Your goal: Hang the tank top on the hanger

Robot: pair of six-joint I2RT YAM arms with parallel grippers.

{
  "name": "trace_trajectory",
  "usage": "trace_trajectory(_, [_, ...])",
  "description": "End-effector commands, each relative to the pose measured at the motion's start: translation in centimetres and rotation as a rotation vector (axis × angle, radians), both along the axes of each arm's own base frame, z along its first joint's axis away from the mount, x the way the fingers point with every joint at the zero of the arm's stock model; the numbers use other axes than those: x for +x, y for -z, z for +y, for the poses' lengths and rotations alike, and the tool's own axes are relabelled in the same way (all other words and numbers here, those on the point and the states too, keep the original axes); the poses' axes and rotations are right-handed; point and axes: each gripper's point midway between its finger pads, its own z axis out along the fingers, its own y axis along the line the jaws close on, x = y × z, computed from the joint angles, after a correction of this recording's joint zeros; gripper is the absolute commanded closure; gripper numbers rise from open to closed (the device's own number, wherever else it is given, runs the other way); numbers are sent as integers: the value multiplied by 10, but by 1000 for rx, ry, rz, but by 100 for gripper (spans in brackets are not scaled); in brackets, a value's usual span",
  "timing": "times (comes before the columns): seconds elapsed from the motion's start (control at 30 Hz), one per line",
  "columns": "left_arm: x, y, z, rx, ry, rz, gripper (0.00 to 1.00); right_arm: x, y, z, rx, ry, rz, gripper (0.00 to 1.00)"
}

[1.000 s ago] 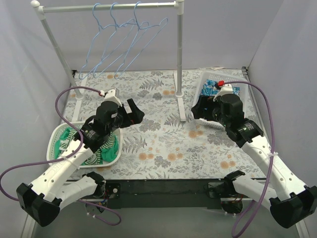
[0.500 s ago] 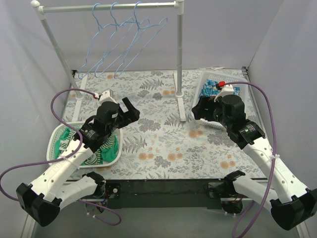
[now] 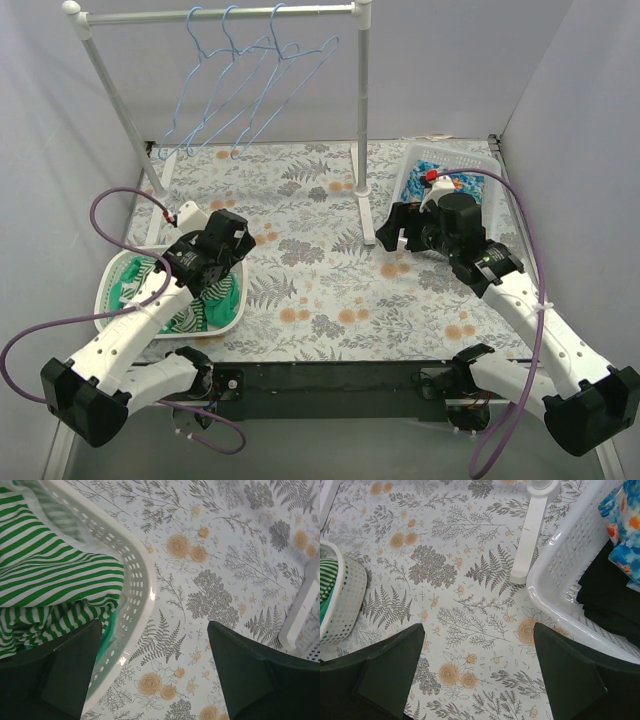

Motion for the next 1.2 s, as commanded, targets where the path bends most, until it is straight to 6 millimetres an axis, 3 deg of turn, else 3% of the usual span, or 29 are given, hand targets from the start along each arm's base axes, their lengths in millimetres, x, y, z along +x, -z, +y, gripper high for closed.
trace_trajectory(0.0, [-16, 9, 42, 61, -176, 9, 16, -1, -1, 14, 38, -61, -12, 1])
trace_trajectory(0.13, [-17, 30, 61, 75, -256, 22, 19, -1, 5, 16, 44, -72, 2, 1])
trace_trajectory(0.27, [-11, 50, 62, 55, -278, 28, 28, -1, 9, 20, 44, -89, 16, 1])
trace_trajectory(0.4, [-9, 58, 65, 65, -308, 33, 55, -3, 10, 22, 46, -105, 24, 2])
trace_trajectory(0.43, [-9, 53, 67, 66, -315, 24, 68, -3, 9, 22, 48, -105, 21, 2])
trace_trajectory(0.63, [-13, -19, 84, 74, -329, -131, 100, -5, 4, 21, 58, -103, 7, 2])
trace_trajectory(0.87, [-29, -118, 104, 55, -352, -336, 100, -4, -10, 23, 81, -102, -12, 2])
trace_trajectory(1.17, [-48, -275, 109, 13, -217, -728, 100, 1, -33, 28, 114, -108, -39, 2])
